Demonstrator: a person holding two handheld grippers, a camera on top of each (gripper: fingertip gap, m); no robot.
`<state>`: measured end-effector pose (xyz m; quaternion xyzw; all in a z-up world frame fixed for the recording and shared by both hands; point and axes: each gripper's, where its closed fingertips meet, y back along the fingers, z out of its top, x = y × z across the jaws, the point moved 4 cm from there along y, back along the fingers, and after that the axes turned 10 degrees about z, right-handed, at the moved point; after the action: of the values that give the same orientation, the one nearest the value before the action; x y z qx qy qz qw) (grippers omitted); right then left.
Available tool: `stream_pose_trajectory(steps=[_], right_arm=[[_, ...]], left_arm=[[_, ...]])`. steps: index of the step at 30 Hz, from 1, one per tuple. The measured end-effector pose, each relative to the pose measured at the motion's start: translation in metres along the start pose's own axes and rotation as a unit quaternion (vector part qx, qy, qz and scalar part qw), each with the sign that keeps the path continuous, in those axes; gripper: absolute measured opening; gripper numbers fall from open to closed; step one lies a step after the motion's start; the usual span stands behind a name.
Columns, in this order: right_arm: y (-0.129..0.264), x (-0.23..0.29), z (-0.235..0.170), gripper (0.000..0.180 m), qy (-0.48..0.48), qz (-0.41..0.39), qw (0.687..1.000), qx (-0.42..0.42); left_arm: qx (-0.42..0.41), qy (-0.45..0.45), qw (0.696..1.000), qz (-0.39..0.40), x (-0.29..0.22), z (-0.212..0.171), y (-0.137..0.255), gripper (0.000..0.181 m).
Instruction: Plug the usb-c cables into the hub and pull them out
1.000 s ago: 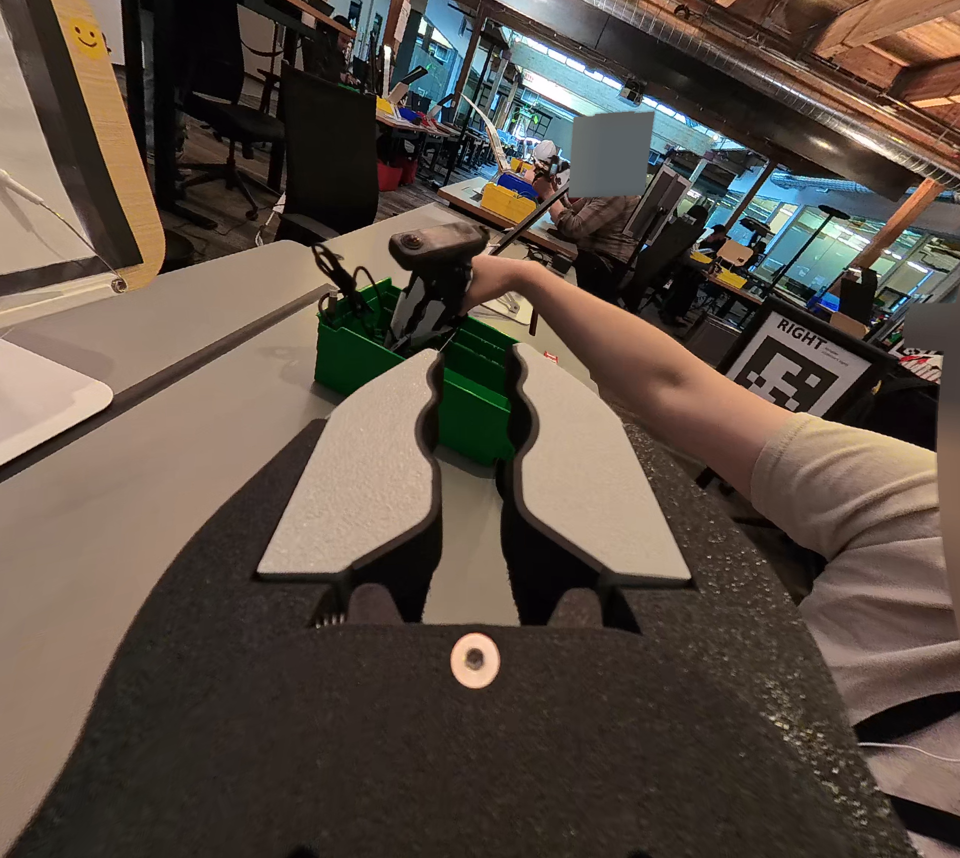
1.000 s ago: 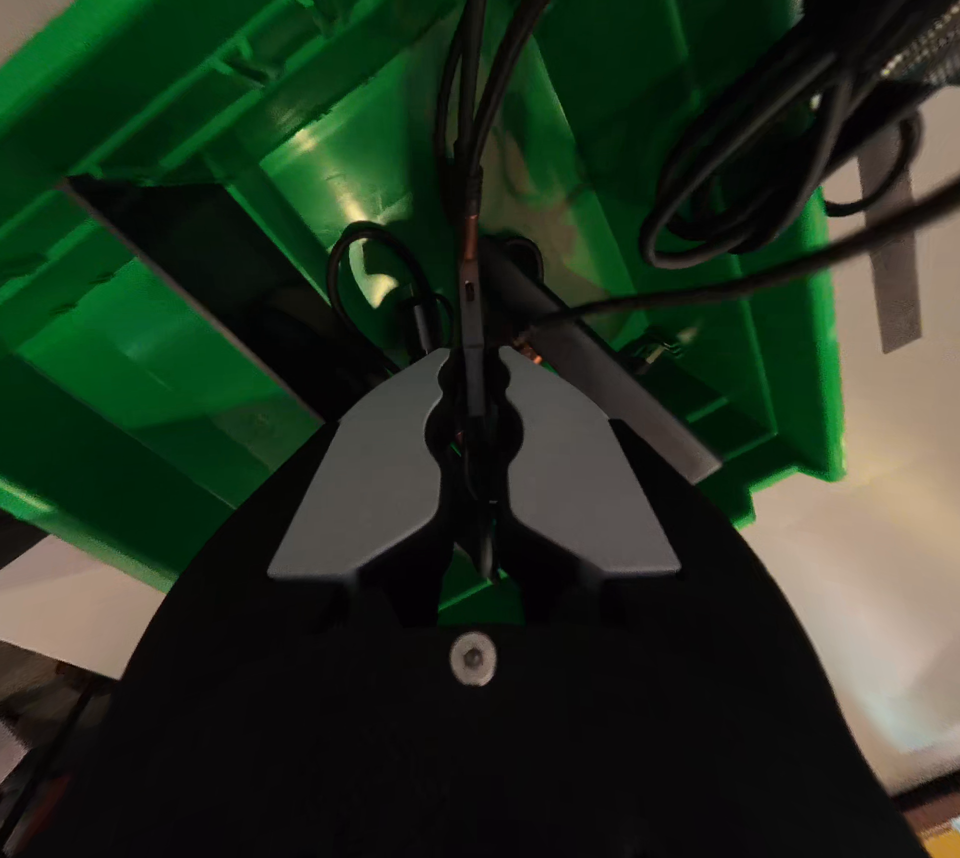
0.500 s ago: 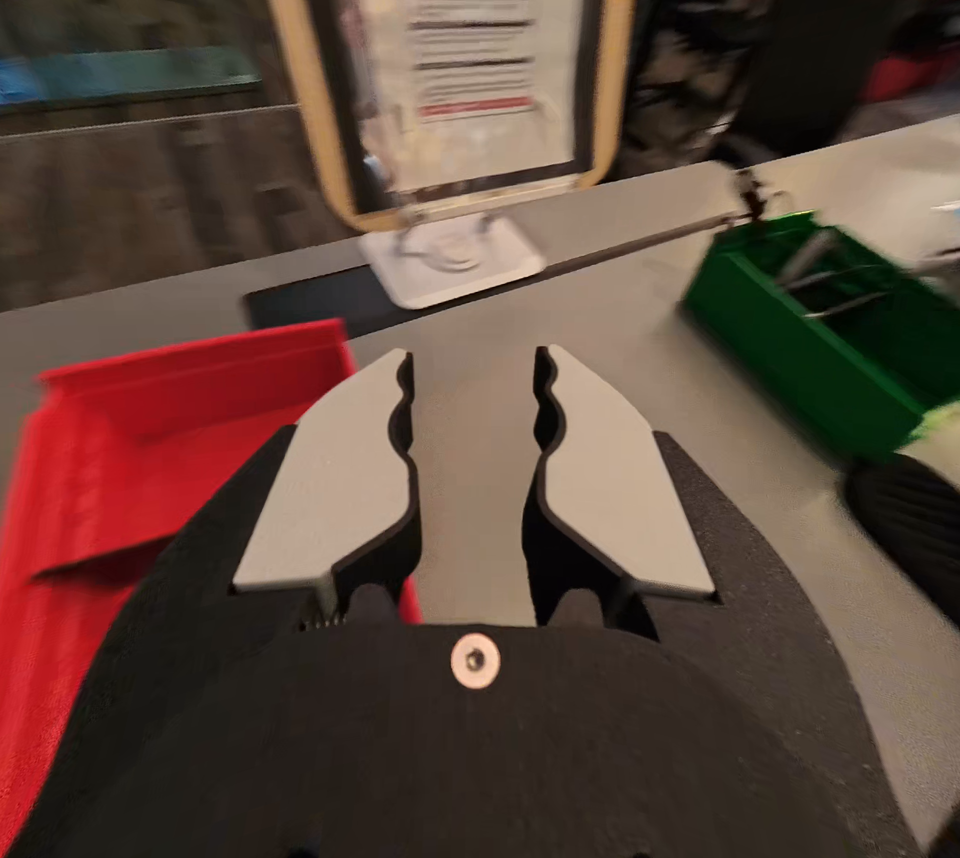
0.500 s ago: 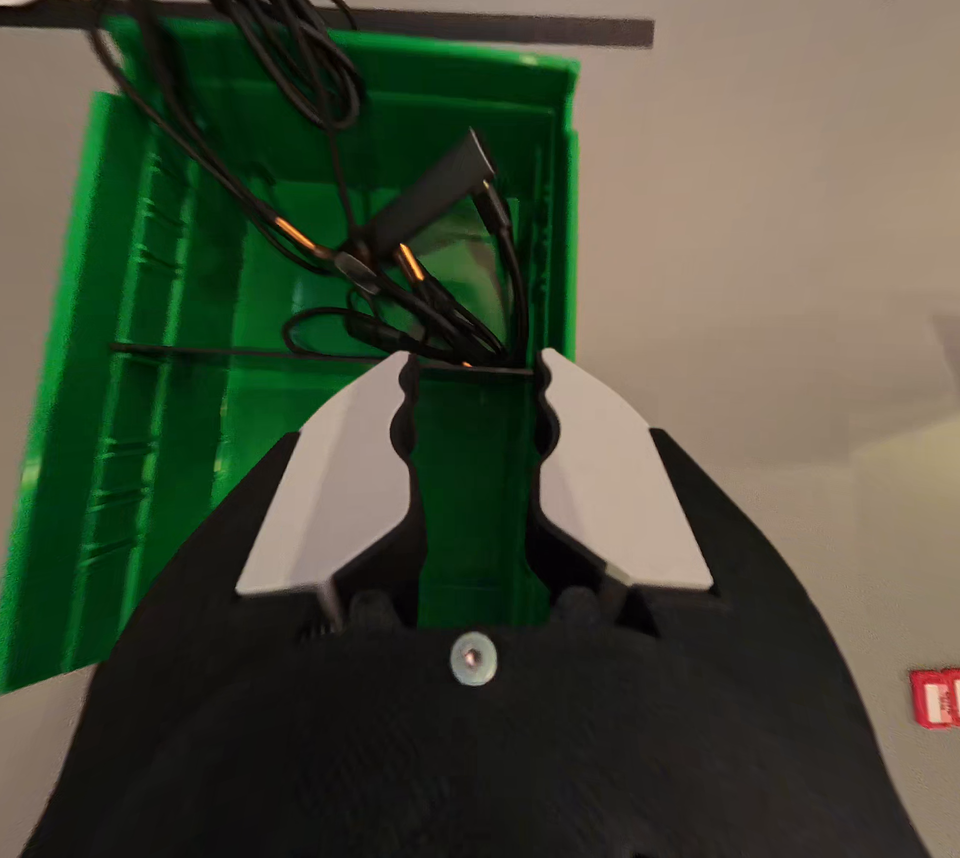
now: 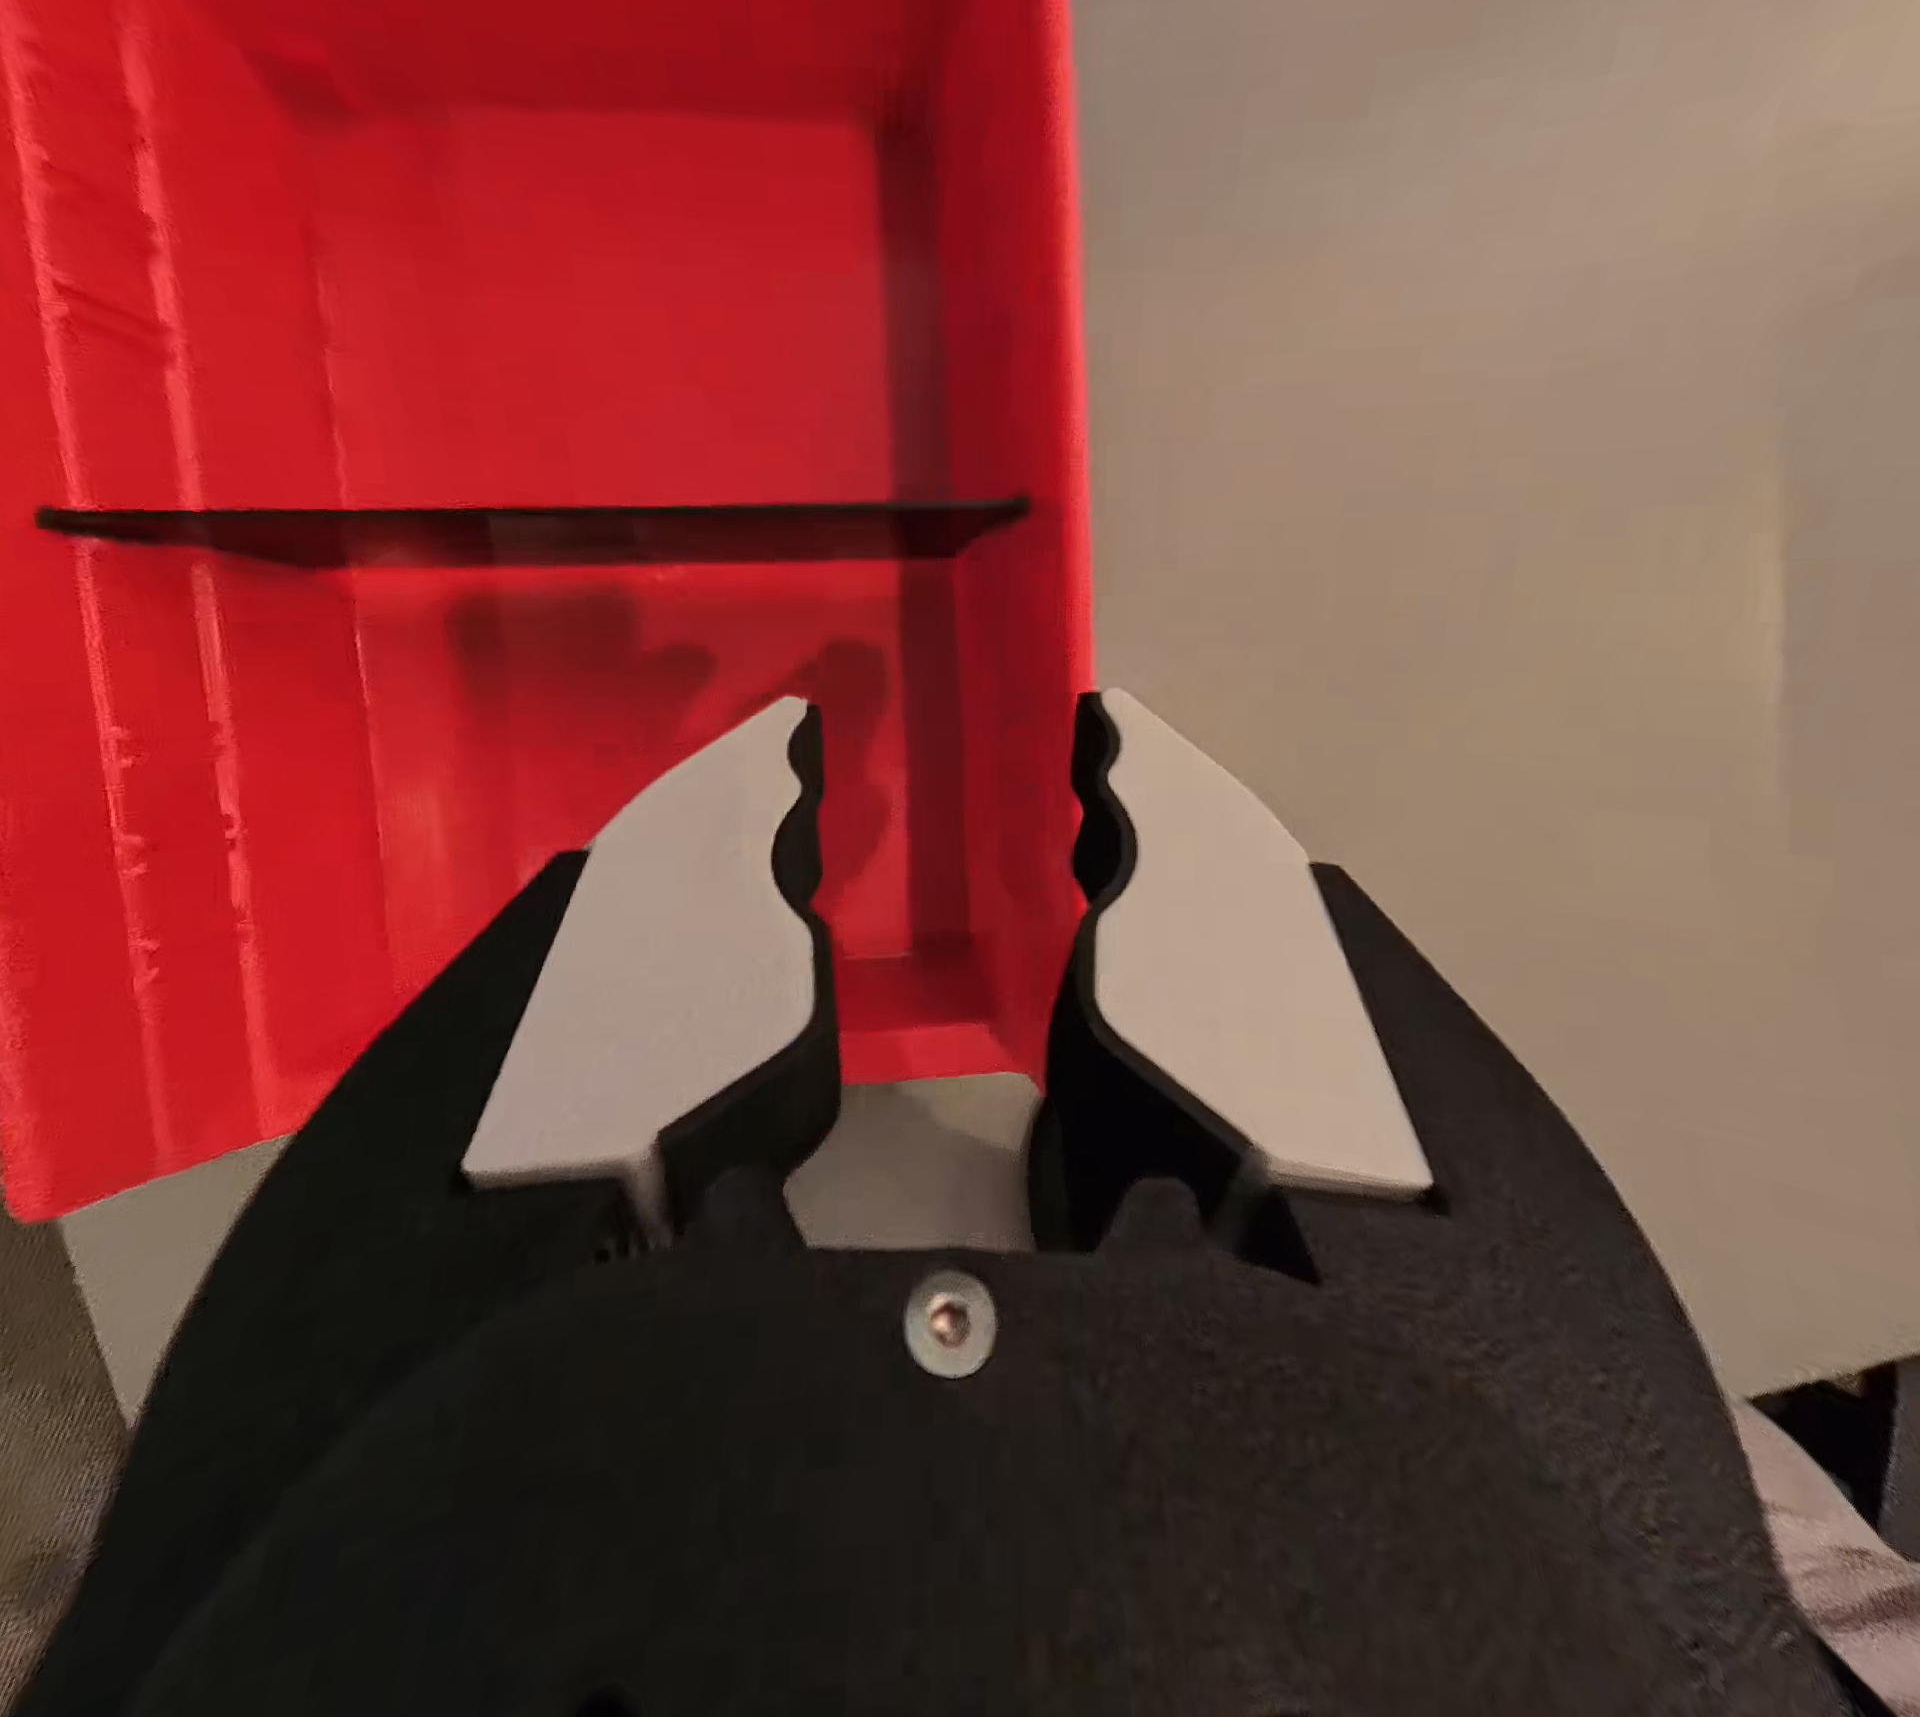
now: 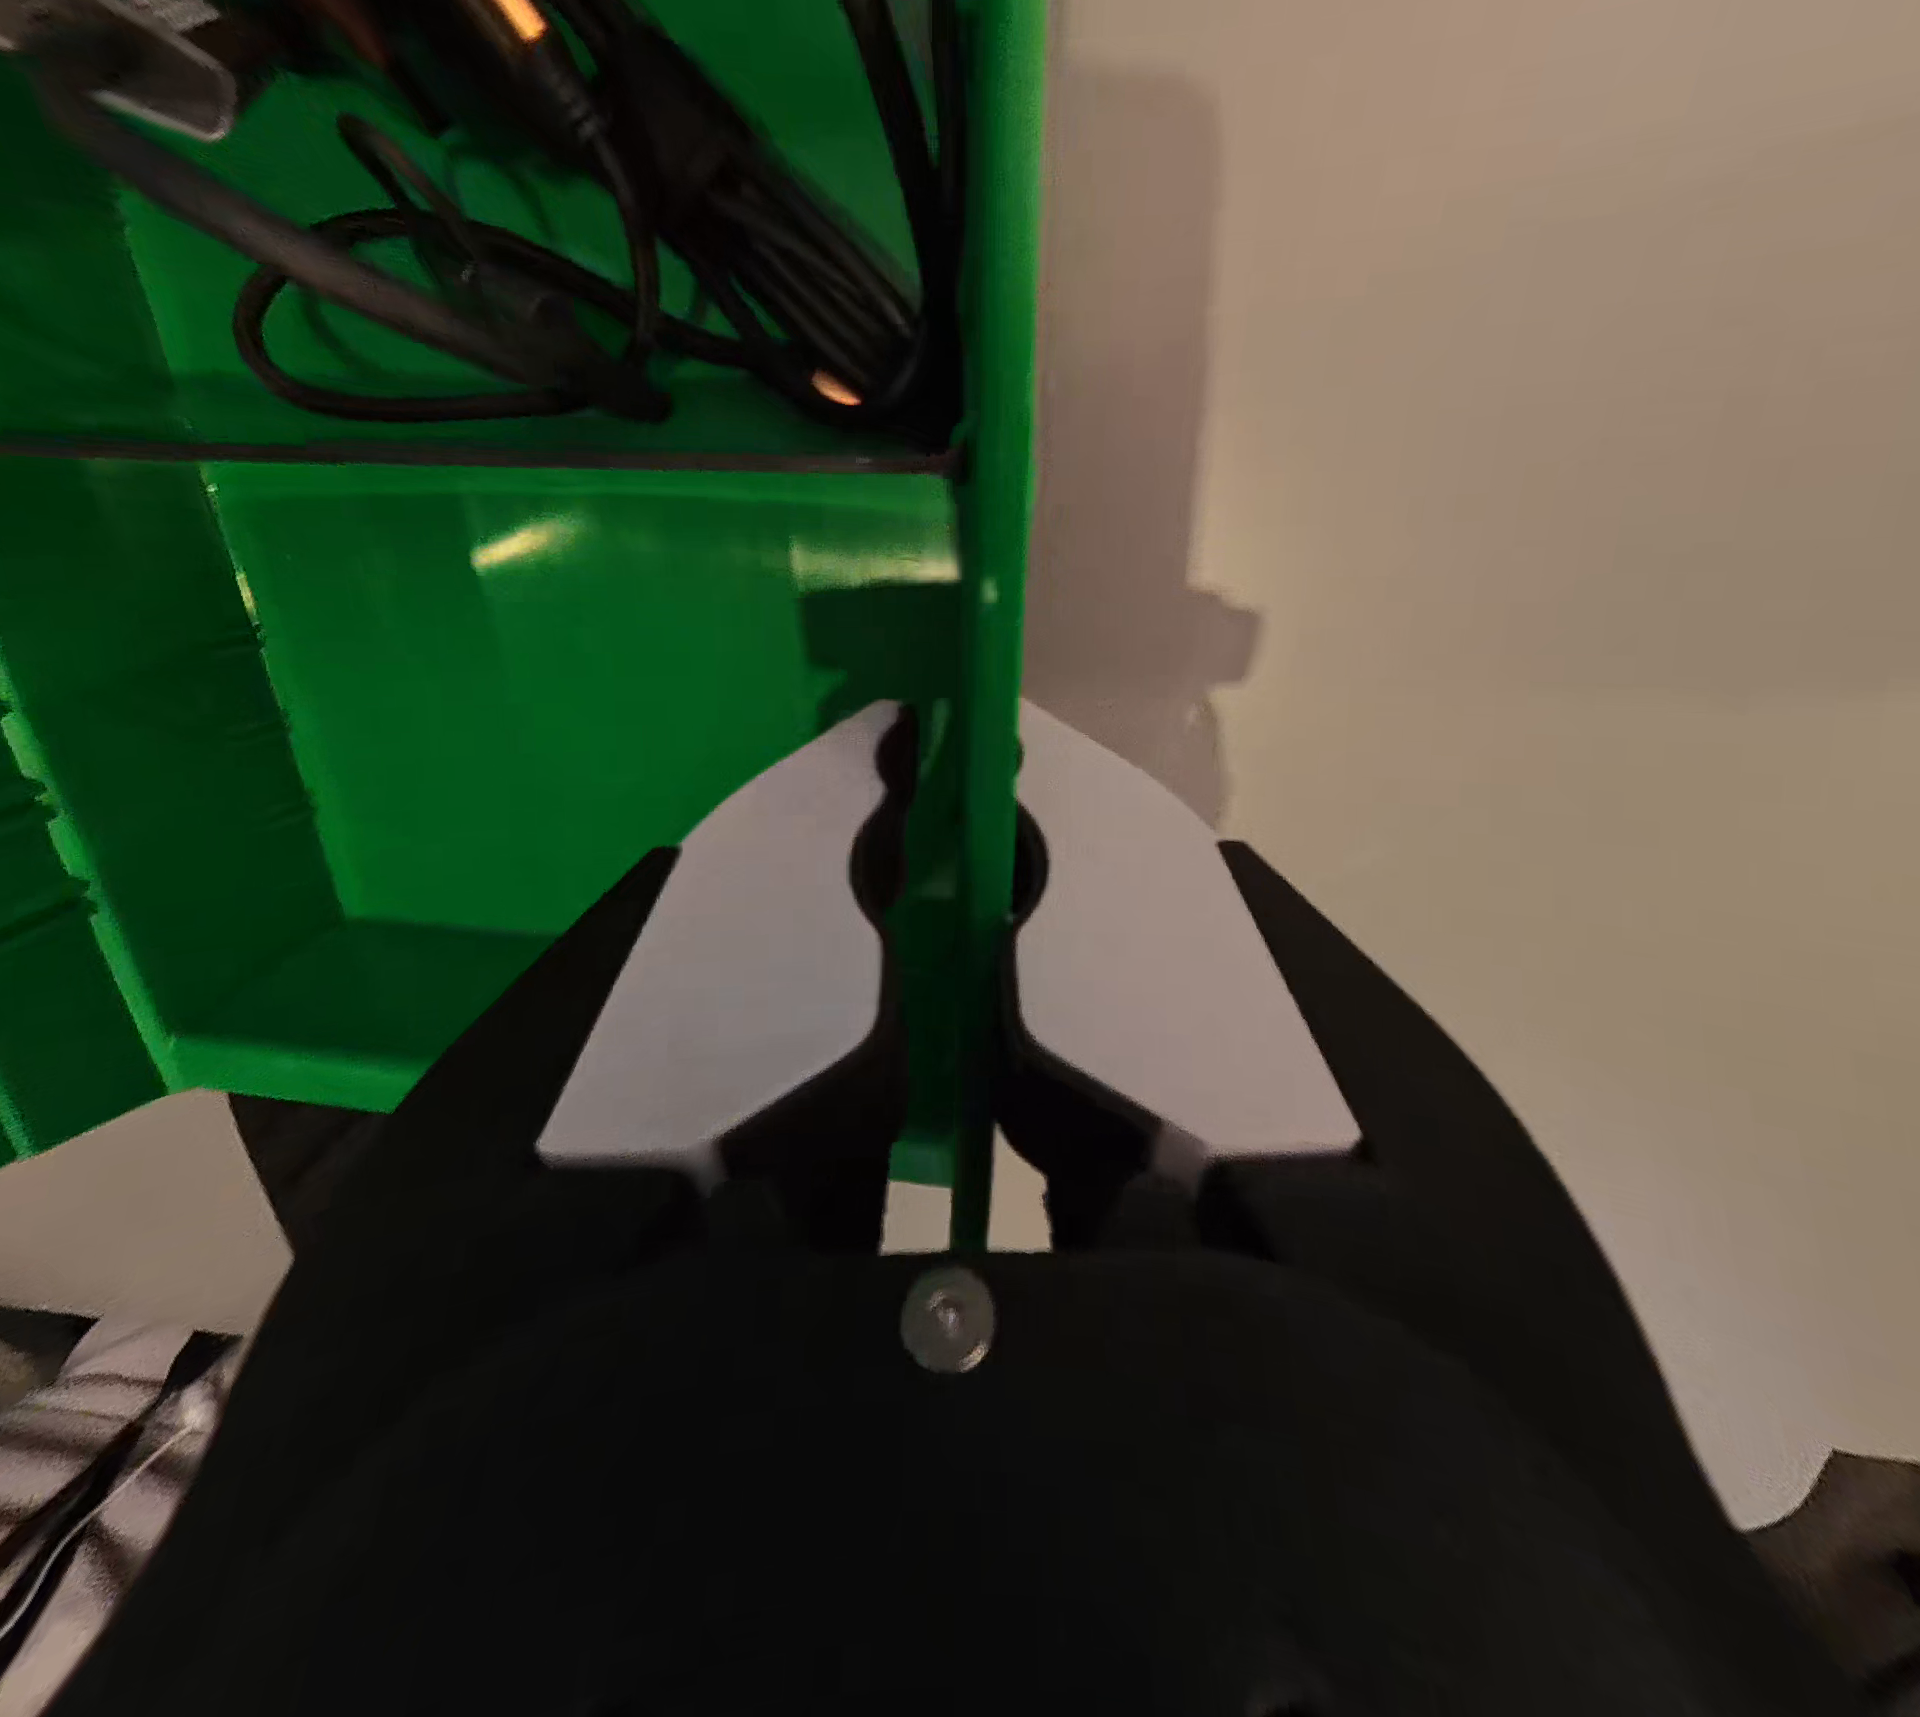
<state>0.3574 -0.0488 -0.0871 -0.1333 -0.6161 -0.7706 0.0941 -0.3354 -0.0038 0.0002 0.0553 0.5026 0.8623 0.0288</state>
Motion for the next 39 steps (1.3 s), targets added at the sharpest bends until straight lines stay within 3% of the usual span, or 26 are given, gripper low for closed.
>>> stream_pose_trajectory(steps=[5, 9, 14, 21, 25, 27, 32, 35, 38, 39], right_arm=[[-0.003, 0.002, 0.000, 0.007, 0.005, 0.009, 1.000, 0.014], [-0.006, 0.013, 0.001, 0.008, 0.046, 0.012, 0.998, 0.038], [-0.015, 0.036, 0.009, 0.008, 0.082, 0.015, 0.994, 0.069], [-0.035, 0.089, 0.025, 0.010, 0.127, 0.002, 0.985, 0.118], [-0.048, 0.121, 0.032, 0.010, 0.155, 0.003, 0.979, 0.131], [-0.052, 0.133, 0.032, 0.010, 0.164, 0.006, 0.977, 0.138], [-0.054, 0.146, 0.027, 0.013, 0.169, -0.001, 0.973, 0.159], [-0.053, 0.146, 0.027, 0.013, 0.160, 0.010, 0.973, 0.163], [-0.049, 0.146, 0.030, 0.015, 0.151, 0.015, 0.977, 0.153], [-0.047, 0.146, 0.031, 0.016, 0.151, 0.015, 0.978, 0.146]], left_arm=[[0.091, 0.034, 0.994, -0.044, 0.005, -0.013, -0.043, 0.035], [0.147, 0.032, 0.985, -0.088, -0.004, -0.024, -0.058, 0.000], [0.160, -0.015, 0.983, -0.084, -0.029, -0.016, -0.065, 0.000], [0.169, -0.129, 0.975, -0.068, -0.108, -0.002, -0.072, 0.000], [0.207, -0.228, 0.951, -0.034, -0.146, -0.014, -0.081, 0.000], [0.215, -0.258, 0.940, -0.058, -0.168, -0.019, -0.084, 0.000], [0.162, -0.302, 0.936, -0.075, -0.208, -0.011, -0.076, 0.000], [0.149, -0.316, 0.931, -0.104, -0.209, -0.012, -0.057, 0.000], [0.095, -0.275, 0.954, -0.078, -0.177, 0.003, -0.030, 0.000], [0.073, -0.251, 0.963, -0.072, -0.162, 0.008, -0.020, 0.009]])
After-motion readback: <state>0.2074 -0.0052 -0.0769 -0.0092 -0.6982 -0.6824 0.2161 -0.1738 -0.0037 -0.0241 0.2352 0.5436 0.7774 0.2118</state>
